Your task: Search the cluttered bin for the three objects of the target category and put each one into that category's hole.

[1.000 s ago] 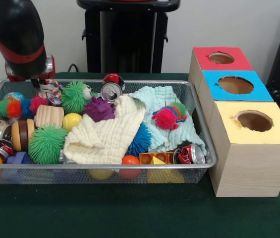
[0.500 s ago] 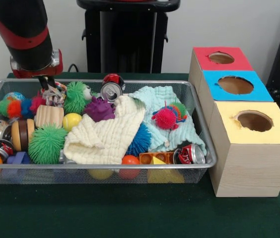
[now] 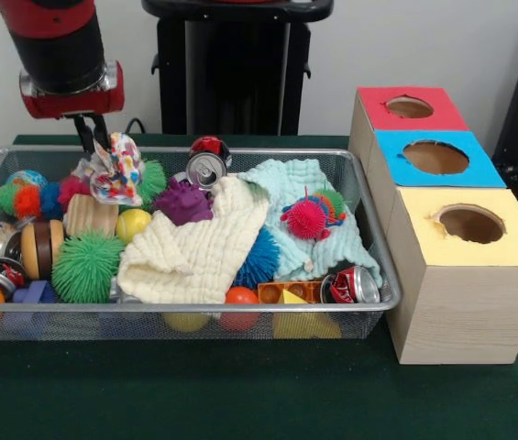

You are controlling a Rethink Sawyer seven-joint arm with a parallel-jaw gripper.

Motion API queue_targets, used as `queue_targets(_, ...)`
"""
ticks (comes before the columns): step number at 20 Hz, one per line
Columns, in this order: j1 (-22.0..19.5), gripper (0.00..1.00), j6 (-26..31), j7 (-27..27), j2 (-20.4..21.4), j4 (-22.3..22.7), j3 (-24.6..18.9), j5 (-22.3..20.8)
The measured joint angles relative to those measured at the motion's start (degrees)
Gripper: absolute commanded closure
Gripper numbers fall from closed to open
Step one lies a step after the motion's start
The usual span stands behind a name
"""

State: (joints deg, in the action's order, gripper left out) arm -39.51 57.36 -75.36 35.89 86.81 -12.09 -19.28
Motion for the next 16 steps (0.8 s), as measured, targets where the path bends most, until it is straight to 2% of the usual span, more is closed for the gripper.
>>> queue_targets(1, 0.58, 1.00, 0.01, 0.00, 1.80, 0.82, 0.01, 0.49)
queue_targets(9, 3.41, 1.00, 0.02, 0.00, 7.19, 1.21, 0.03, 1.93)
queue_targets(16, 7.17, 1.00, -0.91, -0.07, 11.51, 1.49, 0.65, 4.94)
